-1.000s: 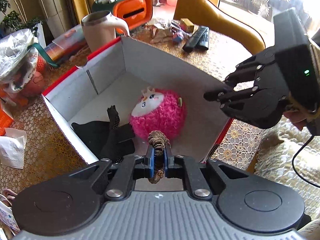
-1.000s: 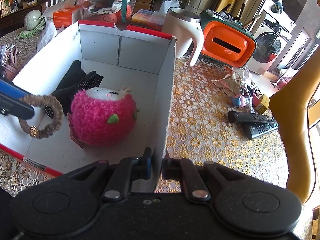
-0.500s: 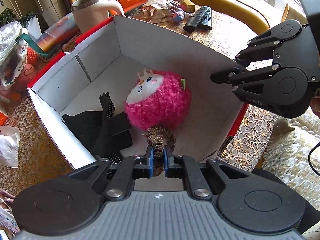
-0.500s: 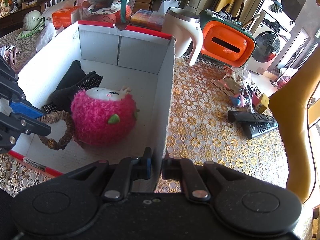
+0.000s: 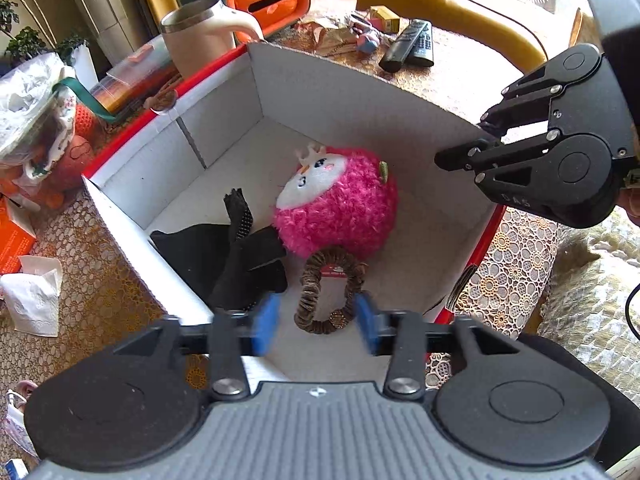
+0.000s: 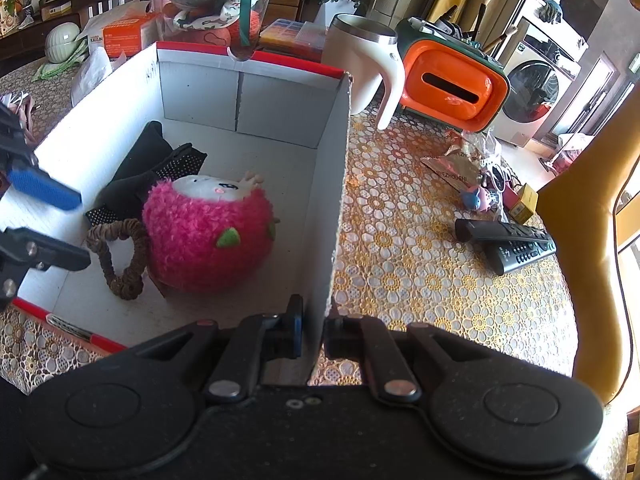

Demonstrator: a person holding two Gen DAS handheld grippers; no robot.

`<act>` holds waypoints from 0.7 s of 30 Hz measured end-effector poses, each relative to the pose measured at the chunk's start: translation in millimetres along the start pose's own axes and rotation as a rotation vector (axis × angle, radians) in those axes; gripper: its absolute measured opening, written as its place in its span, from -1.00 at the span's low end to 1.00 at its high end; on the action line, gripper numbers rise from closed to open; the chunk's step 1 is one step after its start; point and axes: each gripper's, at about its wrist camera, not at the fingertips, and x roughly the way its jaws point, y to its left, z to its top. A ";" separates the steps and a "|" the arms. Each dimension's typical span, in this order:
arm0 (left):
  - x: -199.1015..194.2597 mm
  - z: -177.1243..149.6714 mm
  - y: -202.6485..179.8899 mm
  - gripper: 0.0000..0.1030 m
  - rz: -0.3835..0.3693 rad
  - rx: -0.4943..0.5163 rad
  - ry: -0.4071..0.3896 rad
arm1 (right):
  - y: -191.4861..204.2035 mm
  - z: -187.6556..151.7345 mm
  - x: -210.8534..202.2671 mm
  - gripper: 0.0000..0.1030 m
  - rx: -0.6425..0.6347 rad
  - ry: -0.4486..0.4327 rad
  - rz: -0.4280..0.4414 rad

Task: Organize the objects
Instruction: 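Open the left gripper to drop the bracelet into the box, then move the left gripper back toward the items on the table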

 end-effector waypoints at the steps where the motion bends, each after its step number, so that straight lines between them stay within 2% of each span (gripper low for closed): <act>1: -4.0 -0.9 0.7 0.24 0.006 0.001 -0.014 | 0.3 0.0 -0.2 -0.84 0.000 0.000 0.000; 11: -46.6 -16.0 10.2 0.24 -0.019 -0.035 -0.097 | -0.1 -1.0 -1.2 -0.84 0.000 0.002 0.000; 21: -88.9 -62.6 45.1 0.34 -0.019 -0.146 -0.157 | 0.7 -0.9 -2.5 -0.84 -0.008 0.007 -0.005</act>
